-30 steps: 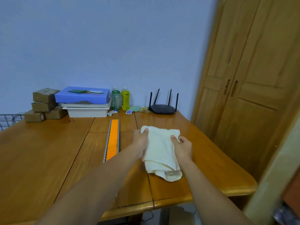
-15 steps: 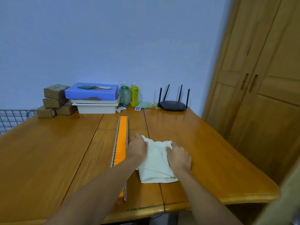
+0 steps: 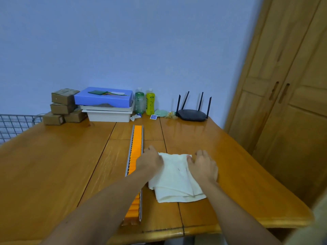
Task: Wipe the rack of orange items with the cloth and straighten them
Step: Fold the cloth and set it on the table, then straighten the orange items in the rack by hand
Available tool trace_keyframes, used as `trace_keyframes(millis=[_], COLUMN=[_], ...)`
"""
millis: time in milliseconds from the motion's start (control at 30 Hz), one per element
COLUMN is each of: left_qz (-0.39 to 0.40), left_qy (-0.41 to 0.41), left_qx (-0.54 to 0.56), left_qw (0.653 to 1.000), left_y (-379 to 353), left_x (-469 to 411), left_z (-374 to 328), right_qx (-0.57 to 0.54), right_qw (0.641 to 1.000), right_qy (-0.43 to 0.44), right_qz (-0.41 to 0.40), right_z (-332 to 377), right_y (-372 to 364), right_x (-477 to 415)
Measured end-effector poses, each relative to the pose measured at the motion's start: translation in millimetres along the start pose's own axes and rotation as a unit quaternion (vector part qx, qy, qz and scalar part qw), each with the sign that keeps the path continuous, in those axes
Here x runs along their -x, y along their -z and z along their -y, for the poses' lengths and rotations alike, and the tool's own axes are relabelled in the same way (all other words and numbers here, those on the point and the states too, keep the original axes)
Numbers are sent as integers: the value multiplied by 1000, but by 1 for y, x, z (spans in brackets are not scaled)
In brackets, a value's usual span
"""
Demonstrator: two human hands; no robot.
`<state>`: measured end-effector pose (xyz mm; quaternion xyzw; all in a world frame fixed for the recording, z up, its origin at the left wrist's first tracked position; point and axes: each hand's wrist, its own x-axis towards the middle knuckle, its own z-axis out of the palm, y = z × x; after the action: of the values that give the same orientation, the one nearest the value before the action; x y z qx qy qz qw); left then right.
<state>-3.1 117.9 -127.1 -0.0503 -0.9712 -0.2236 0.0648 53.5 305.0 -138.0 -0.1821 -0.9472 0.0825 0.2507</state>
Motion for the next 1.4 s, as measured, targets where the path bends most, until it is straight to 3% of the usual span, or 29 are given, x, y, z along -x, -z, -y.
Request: trace_keyframes(millis=[167,500,900,1400], left_qz=[4,9,19,45], left_qy=[-27,-16,3,4], left_qx=[37,0,16,132], left_qw=[999,1000,1000,990], left_y=[21,45,30,13], left_x=[-14,-52,-123,-194], left_z=[19,71,101,121], right_qx=[-47,-124,-120,-126], right_qw=[996,972,964,956], right_qy=[51,193,188,113], right_qz=[-47,50,146,239], right_z=[28,114,174,214], right_y=[-1,-18,-72,-152], right_x=[-14,-45,-106,-175])
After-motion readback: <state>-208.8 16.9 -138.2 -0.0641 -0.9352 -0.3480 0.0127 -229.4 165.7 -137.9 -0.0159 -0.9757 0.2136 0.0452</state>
